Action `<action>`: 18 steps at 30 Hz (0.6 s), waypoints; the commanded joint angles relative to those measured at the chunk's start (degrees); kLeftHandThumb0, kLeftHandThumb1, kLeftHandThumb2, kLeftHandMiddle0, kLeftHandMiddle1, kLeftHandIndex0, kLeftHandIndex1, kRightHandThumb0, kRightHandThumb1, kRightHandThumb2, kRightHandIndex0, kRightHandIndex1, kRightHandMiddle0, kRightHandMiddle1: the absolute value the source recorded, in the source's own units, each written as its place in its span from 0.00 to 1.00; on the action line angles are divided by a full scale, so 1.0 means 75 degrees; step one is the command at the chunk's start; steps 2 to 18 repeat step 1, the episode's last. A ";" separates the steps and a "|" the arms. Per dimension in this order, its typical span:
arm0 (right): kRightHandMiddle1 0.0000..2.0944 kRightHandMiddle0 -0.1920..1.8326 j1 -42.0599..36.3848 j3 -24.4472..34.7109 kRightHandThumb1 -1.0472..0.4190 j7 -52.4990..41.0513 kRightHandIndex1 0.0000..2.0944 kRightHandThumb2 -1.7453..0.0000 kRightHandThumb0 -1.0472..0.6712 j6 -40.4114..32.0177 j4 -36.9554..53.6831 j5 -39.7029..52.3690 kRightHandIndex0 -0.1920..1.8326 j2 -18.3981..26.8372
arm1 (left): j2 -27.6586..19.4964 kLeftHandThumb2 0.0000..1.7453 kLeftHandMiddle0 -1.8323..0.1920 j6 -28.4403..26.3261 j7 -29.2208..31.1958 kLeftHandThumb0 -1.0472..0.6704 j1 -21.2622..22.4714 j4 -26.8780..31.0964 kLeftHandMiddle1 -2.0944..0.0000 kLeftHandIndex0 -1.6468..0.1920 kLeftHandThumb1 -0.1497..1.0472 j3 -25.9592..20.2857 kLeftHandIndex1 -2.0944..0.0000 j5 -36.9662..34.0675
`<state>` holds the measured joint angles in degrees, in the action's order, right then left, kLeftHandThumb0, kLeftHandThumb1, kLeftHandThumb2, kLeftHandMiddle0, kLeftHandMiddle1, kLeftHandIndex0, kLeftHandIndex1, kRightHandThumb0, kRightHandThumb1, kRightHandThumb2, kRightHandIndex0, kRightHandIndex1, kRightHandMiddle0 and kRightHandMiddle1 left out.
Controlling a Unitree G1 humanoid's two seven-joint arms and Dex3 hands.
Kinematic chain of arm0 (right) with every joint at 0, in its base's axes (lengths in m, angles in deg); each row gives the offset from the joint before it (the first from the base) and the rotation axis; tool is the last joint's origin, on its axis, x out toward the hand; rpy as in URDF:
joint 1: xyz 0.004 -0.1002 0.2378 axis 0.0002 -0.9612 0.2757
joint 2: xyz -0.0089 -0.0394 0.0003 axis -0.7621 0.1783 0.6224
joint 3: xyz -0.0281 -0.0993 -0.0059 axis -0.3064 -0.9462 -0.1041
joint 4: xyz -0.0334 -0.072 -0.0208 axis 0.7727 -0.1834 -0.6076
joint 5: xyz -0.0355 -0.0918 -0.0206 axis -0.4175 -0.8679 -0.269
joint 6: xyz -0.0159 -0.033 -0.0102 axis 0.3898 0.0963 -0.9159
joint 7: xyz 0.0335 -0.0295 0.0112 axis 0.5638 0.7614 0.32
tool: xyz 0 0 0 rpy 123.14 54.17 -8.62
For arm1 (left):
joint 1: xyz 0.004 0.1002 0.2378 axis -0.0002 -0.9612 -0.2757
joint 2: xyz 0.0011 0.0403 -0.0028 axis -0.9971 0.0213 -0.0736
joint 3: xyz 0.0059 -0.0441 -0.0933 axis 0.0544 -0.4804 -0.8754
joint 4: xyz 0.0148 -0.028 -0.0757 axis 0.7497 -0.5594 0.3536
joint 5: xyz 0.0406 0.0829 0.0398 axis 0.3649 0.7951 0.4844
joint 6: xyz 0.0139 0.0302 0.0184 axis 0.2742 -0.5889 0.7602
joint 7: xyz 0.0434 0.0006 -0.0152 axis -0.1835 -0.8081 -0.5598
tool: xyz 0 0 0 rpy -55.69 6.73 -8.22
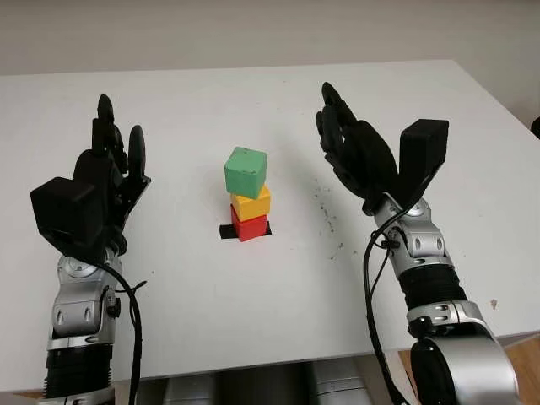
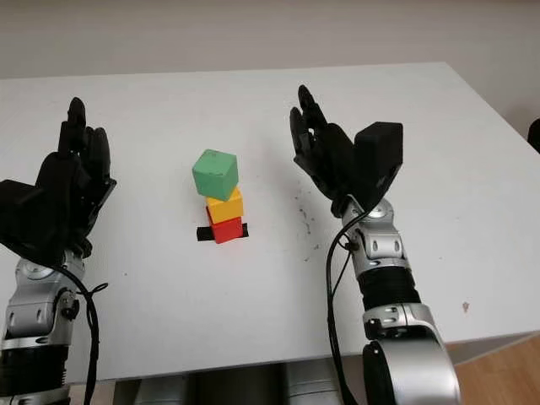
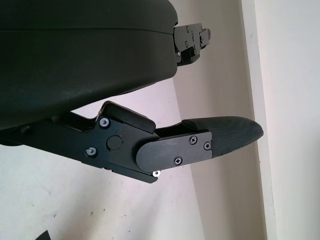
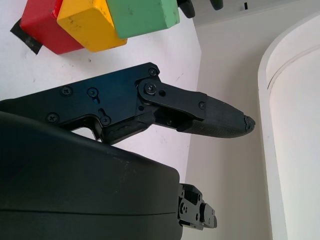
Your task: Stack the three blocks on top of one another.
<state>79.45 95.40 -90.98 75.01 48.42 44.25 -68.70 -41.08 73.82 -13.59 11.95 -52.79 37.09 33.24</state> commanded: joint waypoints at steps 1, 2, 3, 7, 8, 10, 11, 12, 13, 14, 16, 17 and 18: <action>0.00 0.00 -0.0157 0.0007 0.00 0.0002 0.00 0.58 0.15 -0.0058 0.0237 0.0054 0.00 -0.0072 | 0.0030 0.36 1.00 0.0092 -0.0028 0.16 -0.0126 -0.0020 1.00 0.98 1.00 0.0015 0.97 -0.0039; 0.00 0.00 -0.0157 0.0007 0.00 0.0002 0.00 0.58 0.15 -0.0058 0.0237 0.0054 0.00 -0.0072 | 0.0030 0.36 1.00 0.0092 -0.0028 0.16 -0.0126 -0.0020 1.00 0.98 1.00 0.0015 0.97 -0.0039; 0.00 0.00 -0.0157 0.0007 0.00 0.0002 0.00 0.58 0.15 -0.0058 0.0237 0.0054 0.00 -0.0072 | 0.0030 0.36 1.00 0.0092 -0.0028 0.16 -0.0126 -0.0020 1.00 0.98 1.00 0.0015 0.97 -0.0039; 0.00 0.00 -0.0157 0.0007 0.00 0.0002 0.00 0.58 0.15 -0.0058 0.0237 0.0054 0.00 -0.0072 | 0.0030 0.36 1.00 0.0092 -0.0028 0.16 -0.0126 -0.0020 1.00 0.98 1.00 0.0015 0.97 -0.0039; 0.00 0.00 -0.0157 0.0007 0.00 0.0002 0.00 0.58 0.15 -0.0058 0.0237 0.0054 0.00 -0.0072 | 0.0030 0.36 1.00 0.0092 -0.0028 0.16 -0.0126 -0.0020 1.00 0.98 1.00 0.0015 0.97 -0.0039; 0.00 0.00 -0.0157 0.0007 0.00 0.0002 0.00 0.58 0.15 -0.0058 0.0237 0.0054 0.00 -0.0072 | 0.0030 0.36 1.00 0.0092 -0.0028 0.16 -0.0126 -0.0020 1.00 0.98 1.00 0.0015 0.97 -0.0039; 0.00 0.00 -0.0157 0.0007 0.00 0.0002 0.00 0.58 0.15 -0.0058 0.0237 0.0054 0.00 -0.0072 | 0.0030 0.36 1.00 0.0092 -0.0028 0.16 -0.0126 -0.0020 1.00 0.98 1.00 0.0015 0.97 -0.0039; 0.00 0.00 -0.0157 0.0007 0.00 0.0002 0.00 0.58 0.15 -0.0058 0.0237 0.0054 0.00 -0.0072 | 0.0030 0.36 1.00 0.0092 -0.0028 0.16 -0.0126 -0.0020 1.00 0.98 1.00 0.0015 0.97 -0.0039; 0.00 0.00 -0.0157 0.0007 0.00 0.0002 0.00 0.58 0.15 -0.0058 0.0237 0.0054 0.00 -0.0072 | 0.0030 0.36 1.00 0.0092 -0.0028 0.16 -0.0126 -0.0020 1.00 0.98 1.00 0.0015 0.97 -0.0039; 0.00 0.00 -0.0157 0.0007 0.00 0.0002 0.00 0.58 0.15 -0.0058 0.0237 0.0054 0.00 -0.0072 | 0.0030 0.36 1.00 0.0092 -0.0028 0.16 -0.0126 -0.0020 1.00 0.98 1.00 0.0015 0.97 -0.0039; 0.00 0.00 -0.0157 0.0007 0.00 0.0002 0.00 0.58 0.15 -0.0058 0.0237 0.0054 0.00 -0.0072 | 0.0030 0.36 1.00 0.0092 -0.0028 0.16 -0.0126 -0.0020 1.00 0.98 1.00 0.0015 0.97 -0.0039; 0.00 0.00 -0.0157 0.0007 0.00 0.0002 0.00 0.58 0.15 -0.0058 0.0237 0.0054 0.00 -0.0072 | 0.0030 0.36 1.00 0.0092 -0.0028 0.16 -0.0126 -0.0020 1.00 0.98 1.00 0.0015 0.97 -0.0039; 0.00 0.00 -0.0157 0.0007 0.00 0.0002 0.00 0.58 0.15 -0.0058 0.0237 0.0054 0.00 -0.0072 | 0.0030 0.36 1.00 0.0092 -0.0028 0.16 -0.0126 -0.0020 1.00 0.98 1.00 0.0015 0.97 -0.0039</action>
